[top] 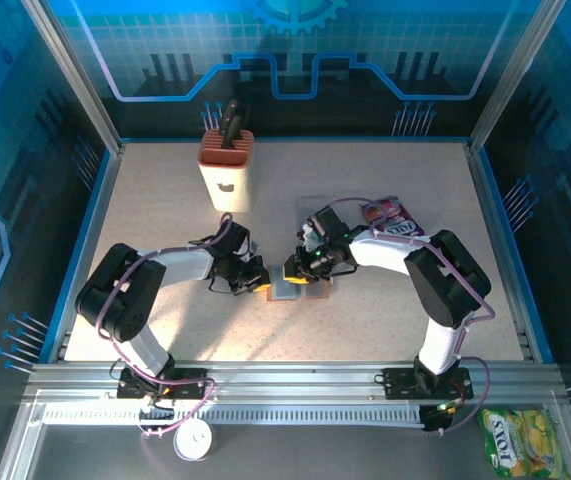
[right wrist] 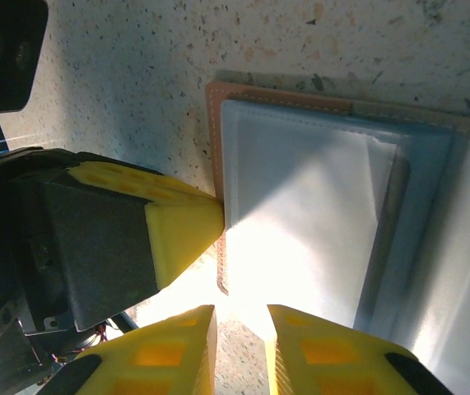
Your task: Take the credit cards out of the card holder
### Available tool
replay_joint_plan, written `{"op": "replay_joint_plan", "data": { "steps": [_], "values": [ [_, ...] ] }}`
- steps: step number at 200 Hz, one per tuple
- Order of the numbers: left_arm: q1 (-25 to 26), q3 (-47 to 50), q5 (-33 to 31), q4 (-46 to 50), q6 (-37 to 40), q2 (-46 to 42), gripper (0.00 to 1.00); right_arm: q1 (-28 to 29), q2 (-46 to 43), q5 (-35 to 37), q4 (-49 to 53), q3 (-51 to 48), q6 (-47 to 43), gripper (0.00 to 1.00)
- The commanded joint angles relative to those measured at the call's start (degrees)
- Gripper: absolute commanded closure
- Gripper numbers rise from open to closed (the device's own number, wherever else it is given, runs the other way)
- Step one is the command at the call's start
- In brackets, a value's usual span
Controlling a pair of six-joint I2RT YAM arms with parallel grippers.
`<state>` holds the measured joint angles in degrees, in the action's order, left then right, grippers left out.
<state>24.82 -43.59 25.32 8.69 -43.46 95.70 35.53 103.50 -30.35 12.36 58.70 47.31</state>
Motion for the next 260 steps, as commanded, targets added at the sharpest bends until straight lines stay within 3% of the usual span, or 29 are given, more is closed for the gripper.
{"op": "replay_joint_plan", "data": {
  "steps": [1,260],
  "values": [
    [0.3,-0.7,-0.6,2.6,0.9,1.1,0.94,-0.5,1.2,0.5,1.5,0.3,-1.2,0.76],
    [0.0,-1.3,-3.8,5.8,1.6,-2.4,0.94,-1.2,2.0,4.1,5.4,-0.3,-5.4,0.76]
  ]
}}
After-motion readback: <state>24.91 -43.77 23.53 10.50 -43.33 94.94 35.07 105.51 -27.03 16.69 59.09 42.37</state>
